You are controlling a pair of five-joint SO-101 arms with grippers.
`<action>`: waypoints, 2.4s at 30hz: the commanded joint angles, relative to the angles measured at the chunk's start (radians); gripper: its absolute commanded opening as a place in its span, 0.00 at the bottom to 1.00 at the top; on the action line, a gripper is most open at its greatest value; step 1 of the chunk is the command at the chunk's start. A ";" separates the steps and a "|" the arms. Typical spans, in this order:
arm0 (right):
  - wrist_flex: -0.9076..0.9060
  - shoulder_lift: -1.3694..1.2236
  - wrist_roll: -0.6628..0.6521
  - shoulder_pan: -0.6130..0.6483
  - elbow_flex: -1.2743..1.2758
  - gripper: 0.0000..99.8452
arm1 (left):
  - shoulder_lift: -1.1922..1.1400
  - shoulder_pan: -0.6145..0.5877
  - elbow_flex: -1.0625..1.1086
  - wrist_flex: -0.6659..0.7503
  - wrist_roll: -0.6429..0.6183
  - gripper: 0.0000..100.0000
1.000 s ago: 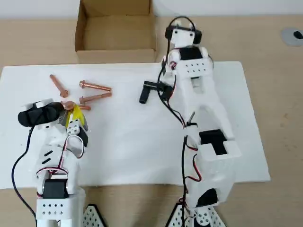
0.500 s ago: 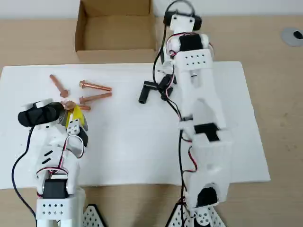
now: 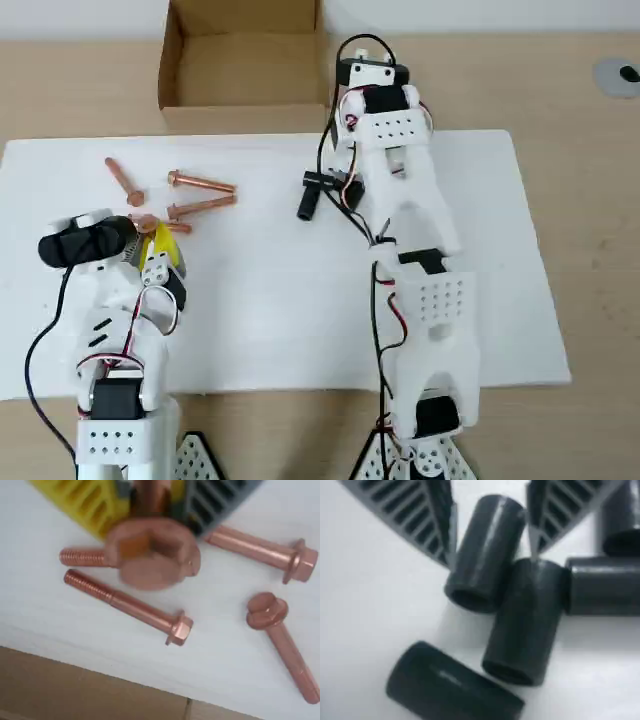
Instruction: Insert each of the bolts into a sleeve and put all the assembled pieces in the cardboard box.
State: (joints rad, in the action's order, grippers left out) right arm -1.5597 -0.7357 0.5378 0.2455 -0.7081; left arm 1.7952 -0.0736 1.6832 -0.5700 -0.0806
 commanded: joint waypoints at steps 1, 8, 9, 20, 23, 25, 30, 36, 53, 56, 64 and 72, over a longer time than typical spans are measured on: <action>-0.034 0.007 0.041 0.002 -0.047 0.11 | 0.008 0.006 0.011 0.002 -0.003 0.01; -0.043 0.005 0.061 0.001 -0.031 0.11 | 0.015 0.006 0.011 0.000 -0.003 0.01; -0.043 0.005 0.061 0.001 -0.031 0.11 | 0.015 0.006 0.011 0.000 -0.005 0.01; -0.044 -0.096 0.055 -0.010 -0.041 0.11 | 0.015 0.006 0.011 0.000 -0.005 0.01; -0.044 -0.097 0.055 -0.027 -0.041 0.11 | 0.015 0.006 0.011 0.000 -0.005 0.01; -0.044 -0.097 0.054 -0.041 -0.039 0.11 | 0.015 0.006 0.011 0.000 -0.005 0.01; -0.049 -0.099 0.009 -0.056 -0.038 0.11 | 0.015 0.008 0.011 0.000 -0.005 0.01; -0.077 -0.099 -0.071 -0.054 -0.038 0.09 | 0.015 0.006 0.011 0.003 -0.005 0.01; -0.229 0.002 -0.216 -0.047 -0.177 0.01 | 0.016 0.003 -0.101 0.003 -0.005 0.01; -0.229 0.151 -0.267 -0.027 -0.208 0.01 | 0.016 0.011 -0.137 0.000 -0.005 0.01; -0.229 0.725 -0.476 0.035 -0.053 0.01 | 0.016 0.023 -0.233 -0.140 -0.005 0.01; -0.224 1.402 -0.674 0.039 0.696 0.01 | 0.018 0.037 -0.295 -0.295 -0.009 0.01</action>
State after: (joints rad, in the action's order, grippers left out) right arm -1.7729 0.3982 -0.0575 0.2608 -0.2938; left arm 1.7952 -0.0476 1.4576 -0.8585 -0.0821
